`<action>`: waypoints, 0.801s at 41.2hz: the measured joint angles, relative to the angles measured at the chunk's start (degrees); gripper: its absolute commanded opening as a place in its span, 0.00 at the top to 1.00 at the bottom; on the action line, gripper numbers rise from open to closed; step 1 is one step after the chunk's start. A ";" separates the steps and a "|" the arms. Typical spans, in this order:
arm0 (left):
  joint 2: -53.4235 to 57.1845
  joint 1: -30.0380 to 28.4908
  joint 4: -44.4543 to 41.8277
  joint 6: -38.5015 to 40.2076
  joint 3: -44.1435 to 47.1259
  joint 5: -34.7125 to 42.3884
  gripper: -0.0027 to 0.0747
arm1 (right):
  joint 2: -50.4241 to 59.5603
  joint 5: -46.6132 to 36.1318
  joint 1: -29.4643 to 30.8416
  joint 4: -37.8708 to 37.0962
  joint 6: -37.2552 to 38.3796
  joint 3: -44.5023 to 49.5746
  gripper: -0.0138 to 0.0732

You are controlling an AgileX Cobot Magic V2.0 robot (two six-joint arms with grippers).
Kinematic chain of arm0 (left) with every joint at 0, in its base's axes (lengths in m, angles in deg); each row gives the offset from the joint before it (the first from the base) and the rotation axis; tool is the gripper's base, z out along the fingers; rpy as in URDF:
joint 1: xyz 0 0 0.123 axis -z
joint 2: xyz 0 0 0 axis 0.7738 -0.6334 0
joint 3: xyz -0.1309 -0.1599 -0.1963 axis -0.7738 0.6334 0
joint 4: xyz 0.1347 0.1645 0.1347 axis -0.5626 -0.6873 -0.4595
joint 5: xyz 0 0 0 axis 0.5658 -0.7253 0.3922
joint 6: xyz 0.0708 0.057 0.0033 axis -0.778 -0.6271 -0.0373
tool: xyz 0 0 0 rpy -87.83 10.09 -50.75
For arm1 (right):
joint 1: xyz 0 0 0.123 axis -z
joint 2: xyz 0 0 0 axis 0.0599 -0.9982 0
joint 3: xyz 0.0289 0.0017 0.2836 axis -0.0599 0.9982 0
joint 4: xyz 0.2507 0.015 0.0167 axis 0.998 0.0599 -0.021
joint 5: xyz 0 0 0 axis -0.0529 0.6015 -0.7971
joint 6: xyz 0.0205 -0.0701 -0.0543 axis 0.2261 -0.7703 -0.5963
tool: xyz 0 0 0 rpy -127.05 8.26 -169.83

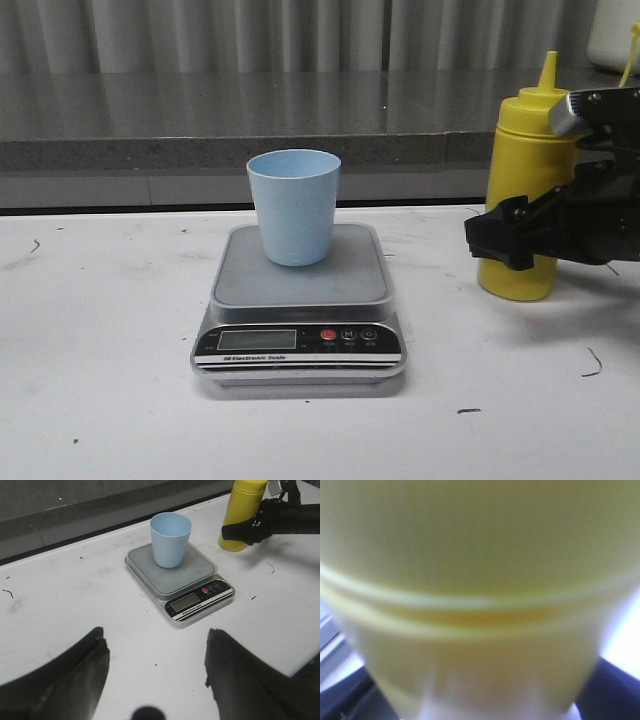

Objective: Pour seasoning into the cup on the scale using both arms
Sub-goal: 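Open the right gripper and pull it away from the bottle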

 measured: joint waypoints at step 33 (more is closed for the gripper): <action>0.00 0.00 0.00 0.00 0.00 0.00 0.42 | 43.64 81.21 -19.26 -5.62 21.97 -1.85 0.09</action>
